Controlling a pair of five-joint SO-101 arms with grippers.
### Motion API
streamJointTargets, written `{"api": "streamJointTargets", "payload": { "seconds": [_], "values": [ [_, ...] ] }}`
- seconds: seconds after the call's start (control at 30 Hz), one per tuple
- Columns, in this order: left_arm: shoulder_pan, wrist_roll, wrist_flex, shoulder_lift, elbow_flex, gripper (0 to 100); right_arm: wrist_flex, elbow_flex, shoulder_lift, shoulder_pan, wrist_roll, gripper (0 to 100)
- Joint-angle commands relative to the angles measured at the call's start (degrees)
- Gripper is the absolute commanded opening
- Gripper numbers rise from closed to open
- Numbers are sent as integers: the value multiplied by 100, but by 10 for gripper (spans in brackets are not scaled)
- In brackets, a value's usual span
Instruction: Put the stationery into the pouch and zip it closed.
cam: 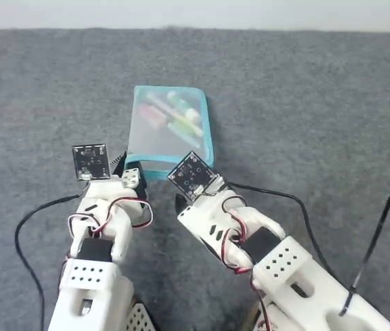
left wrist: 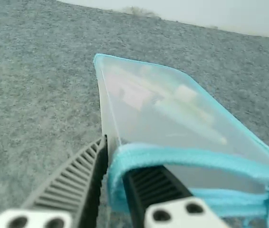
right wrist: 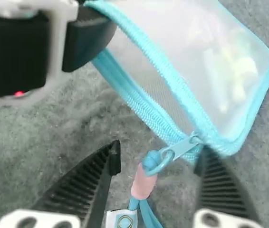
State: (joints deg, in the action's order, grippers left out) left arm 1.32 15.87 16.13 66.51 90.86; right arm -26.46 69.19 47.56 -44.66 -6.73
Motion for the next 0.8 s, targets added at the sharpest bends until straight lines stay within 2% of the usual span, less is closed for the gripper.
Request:
{"api": "streamJointTargets", "payload": {
  "seconds": [0.0, 0.17, 0.37, 0.43, 0.5, 0.57, 0.67, 0.77],
  "values": [
    [-70, -53, -220, 158, -365, 10, 602, -79, -567, 57, 62, 159],
    [-44, -62, -211, 158, -356, 10, 673, -334, -1209, 198, 53, 155],
    [-70, -62, -211, 158, -356, 10, 673, -343, -1147, 708, 26, 151],
    [-70, -62, -211, 158, -356, 10, 532, -352, -1042, 822, 18, 92],
    [-70, -62, -211, 158, -356, 10, 171, -492, -840, 980, 9, 0],
    [-70, -62, -211, 158, -356, 10, -532, -800, -620, 1262, -18, 26],
    [-70, -62, -211, 158, -356, 10, -1657, -1530, -558, 1833, -193, 9],
    [-79, -62, -211, 158, -356, 10, -1965, -1943, -778, 2369, -141, 6]
  ]
}}
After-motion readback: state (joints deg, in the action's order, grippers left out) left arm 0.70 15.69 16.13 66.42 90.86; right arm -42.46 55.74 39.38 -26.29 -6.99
